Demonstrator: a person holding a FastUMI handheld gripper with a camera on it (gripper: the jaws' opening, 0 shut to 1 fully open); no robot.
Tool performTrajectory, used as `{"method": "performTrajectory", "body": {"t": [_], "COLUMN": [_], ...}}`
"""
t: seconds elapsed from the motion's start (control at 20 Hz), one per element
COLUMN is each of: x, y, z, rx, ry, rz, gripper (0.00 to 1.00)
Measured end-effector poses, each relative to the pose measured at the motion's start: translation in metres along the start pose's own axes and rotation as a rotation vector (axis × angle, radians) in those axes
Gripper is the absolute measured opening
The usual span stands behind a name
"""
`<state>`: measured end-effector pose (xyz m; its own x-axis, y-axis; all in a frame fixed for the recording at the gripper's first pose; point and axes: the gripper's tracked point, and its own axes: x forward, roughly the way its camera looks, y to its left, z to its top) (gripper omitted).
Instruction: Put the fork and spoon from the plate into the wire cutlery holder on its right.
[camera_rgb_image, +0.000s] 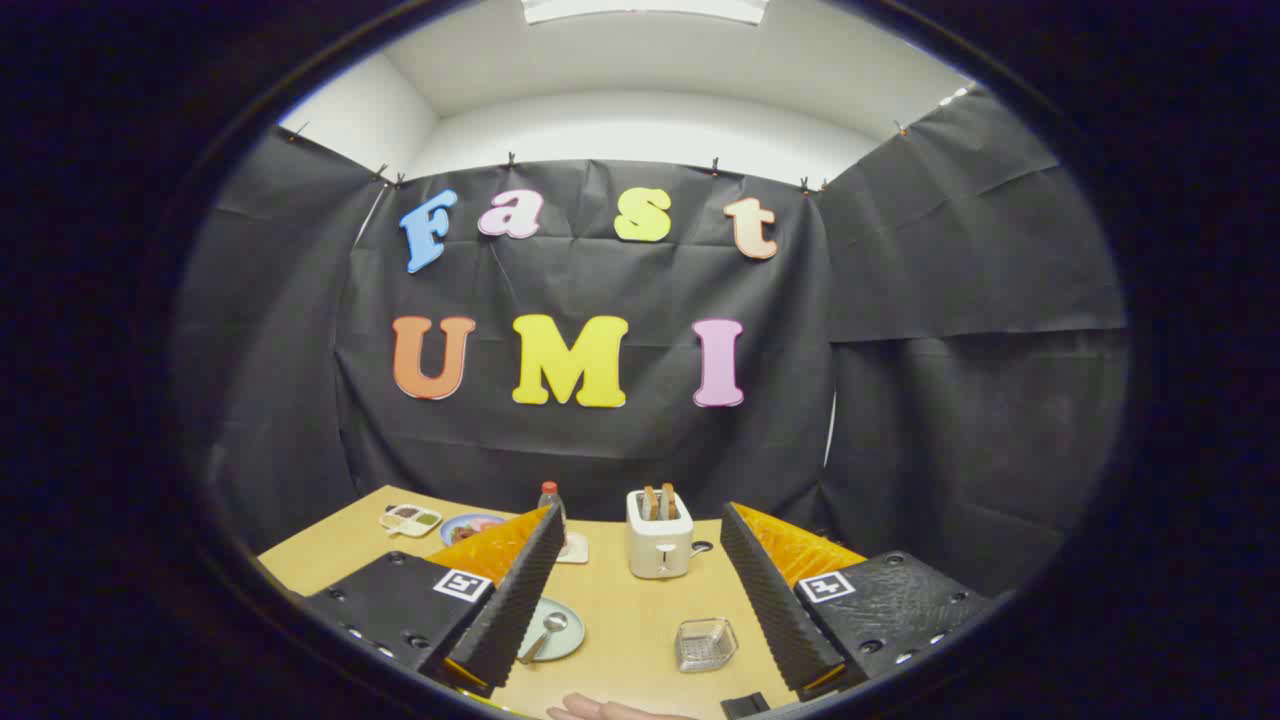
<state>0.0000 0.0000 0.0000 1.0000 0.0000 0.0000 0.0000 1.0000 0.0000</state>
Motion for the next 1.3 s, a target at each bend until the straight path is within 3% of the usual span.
{"method": "performTrajectory", "body": {"t": [0.9, 1.3], "x": [0.021, 0.073], "y": [0.037, 0.098], "z": [-0.036, -0.146], "rx": [-0.041, -0.083], "ry": [0.092, 0.31], "rz": [0.013, 0.069], "gripper": [0.95, 0.96]}}
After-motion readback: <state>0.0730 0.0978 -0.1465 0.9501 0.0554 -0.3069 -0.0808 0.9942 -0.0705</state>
